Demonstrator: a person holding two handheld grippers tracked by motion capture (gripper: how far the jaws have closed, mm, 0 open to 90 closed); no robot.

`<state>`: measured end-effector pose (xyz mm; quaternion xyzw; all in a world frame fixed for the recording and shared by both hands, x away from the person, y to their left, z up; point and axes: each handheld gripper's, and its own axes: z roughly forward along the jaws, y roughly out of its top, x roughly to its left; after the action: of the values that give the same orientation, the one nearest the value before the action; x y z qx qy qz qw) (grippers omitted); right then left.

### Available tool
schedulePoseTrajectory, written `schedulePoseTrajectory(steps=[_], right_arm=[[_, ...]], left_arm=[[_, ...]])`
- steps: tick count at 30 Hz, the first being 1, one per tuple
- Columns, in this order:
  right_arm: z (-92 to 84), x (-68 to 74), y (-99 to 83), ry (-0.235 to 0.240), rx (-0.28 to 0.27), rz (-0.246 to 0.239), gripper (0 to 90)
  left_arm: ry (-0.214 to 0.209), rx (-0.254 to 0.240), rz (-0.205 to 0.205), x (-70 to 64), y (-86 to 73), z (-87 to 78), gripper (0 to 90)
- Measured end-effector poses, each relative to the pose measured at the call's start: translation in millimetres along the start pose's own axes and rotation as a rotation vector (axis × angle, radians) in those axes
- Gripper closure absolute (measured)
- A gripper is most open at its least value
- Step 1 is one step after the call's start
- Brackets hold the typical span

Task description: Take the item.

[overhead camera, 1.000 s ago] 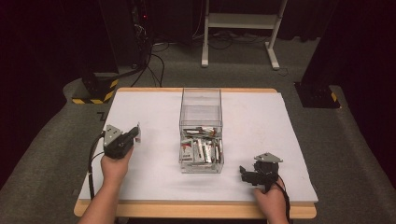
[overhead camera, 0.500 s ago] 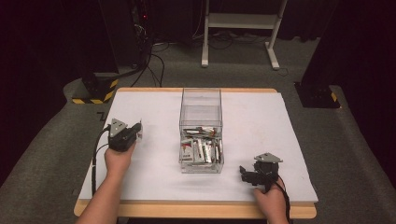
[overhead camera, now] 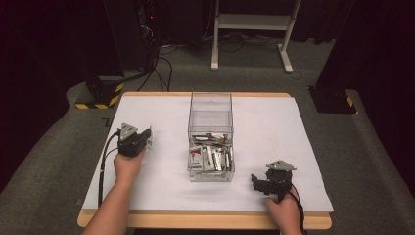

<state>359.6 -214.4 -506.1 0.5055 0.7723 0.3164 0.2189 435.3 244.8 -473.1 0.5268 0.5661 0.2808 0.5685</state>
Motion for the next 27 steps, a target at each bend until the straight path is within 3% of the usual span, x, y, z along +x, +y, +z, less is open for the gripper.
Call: schedulePoseTrajectory(steps=[13,18,27], right_arm=[[-0.1,0.1,0.0,0.0,0.001,0.002,9.2],[-0.1,0.1,0.0,0.001,0.002,0.003,9.2],[-0.1,0.0,0.0,0.001,0.001,0.003,9.2]], left_arm=[[-0.006,0.002,-0.018,-4.3,-5.7,6.8,88.3],[-0.021,0.025,-0.022,-7.2,-8.6,9.1,85.6],[-0.088,0.062,-0.074,-22.0,-14.0,11.7,61.4]])
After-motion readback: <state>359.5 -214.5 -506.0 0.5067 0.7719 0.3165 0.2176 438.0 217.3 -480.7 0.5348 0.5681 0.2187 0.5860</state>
